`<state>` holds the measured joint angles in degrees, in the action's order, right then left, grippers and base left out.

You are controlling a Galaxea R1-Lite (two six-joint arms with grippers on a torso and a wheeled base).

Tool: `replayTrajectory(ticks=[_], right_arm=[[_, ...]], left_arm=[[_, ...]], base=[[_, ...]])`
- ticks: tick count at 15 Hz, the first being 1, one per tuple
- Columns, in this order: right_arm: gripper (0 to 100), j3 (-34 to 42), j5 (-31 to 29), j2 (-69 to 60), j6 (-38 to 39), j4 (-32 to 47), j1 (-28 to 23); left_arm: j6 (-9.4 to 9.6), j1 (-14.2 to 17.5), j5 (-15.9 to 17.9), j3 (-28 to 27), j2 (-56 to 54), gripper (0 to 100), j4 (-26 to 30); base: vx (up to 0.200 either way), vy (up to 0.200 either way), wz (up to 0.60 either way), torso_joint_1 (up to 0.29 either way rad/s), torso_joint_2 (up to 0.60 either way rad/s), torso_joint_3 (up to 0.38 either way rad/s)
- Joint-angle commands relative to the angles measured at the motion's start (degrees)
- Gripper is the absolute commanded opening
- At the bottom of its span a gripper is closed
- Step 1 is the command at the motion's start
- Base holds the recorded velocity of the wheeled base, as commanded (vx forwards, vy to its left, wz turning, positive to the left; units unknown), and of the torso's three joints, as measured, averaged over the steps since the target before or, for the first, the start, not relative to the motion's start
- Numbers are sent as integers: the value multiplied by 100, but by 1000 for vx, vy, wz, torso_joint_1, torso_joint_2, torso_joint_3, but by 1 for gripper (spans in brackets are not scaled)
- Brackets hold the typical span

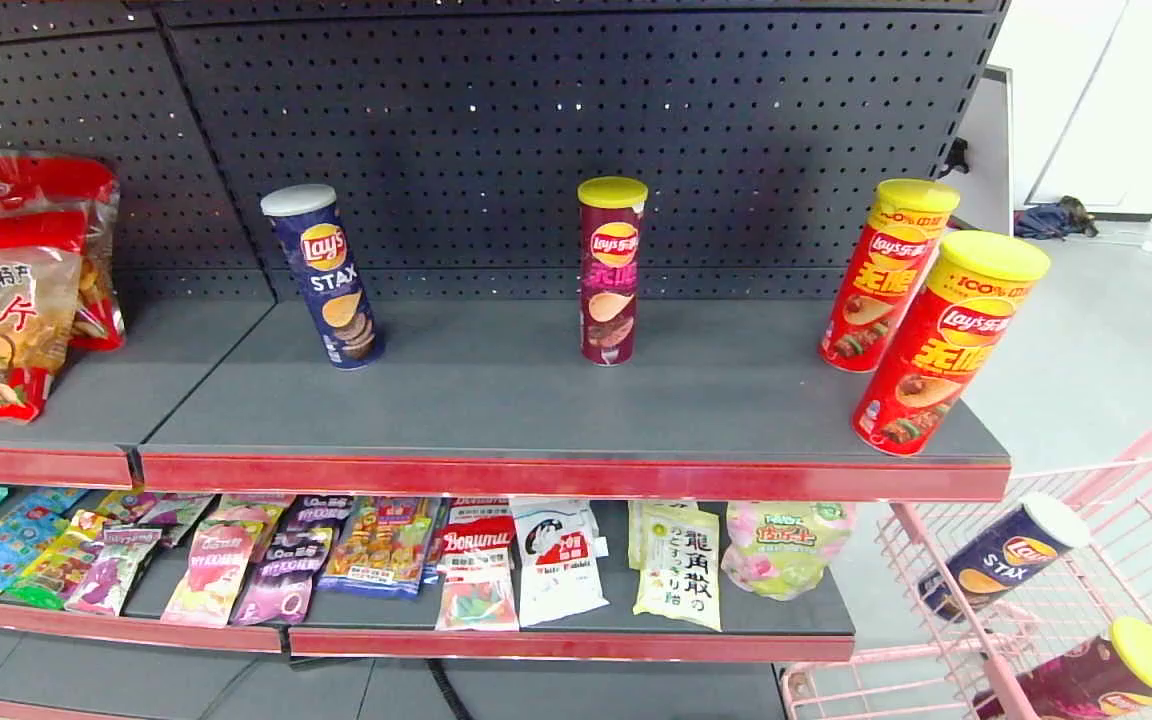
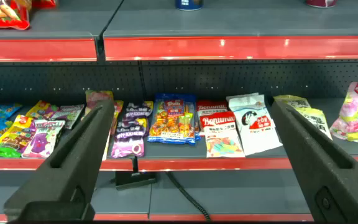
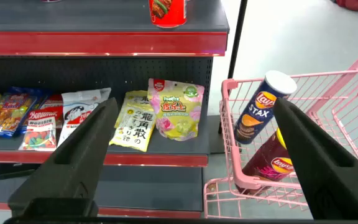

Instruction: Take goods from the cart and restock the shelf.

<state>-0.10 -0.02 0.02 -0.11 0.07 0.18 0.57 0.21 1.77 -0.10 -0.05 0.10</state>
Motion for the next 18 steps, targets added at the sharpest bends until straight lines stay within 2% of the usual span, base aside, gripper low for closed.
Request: replayTrajectory(ticks=[1, 9, 11, 18], right_arm=[[100, 1, 2, -2, -7, 1, -1], [100, 1, 2, -2, -7, 1, 8], [100, 1, 2, -2, -15, 1, -1], [100, 1, 2, -2, 2, 1, 8]], left_arm=[[4, 6, -1, 1, 5, 100, -1], [13, 6, 8, 1, 5, 100, -1], [-5, 6, -1, 1, 5, 100, -1], [-5, 6, -1, 1, 5, 100, -1]], base=[[0, -200, 0, 2, -2, 2], [0, -200, 0, 2, 1, 2], [0, 0, 0, 0, 0, 0], [0, 0, -600, 2, 2, 4]])
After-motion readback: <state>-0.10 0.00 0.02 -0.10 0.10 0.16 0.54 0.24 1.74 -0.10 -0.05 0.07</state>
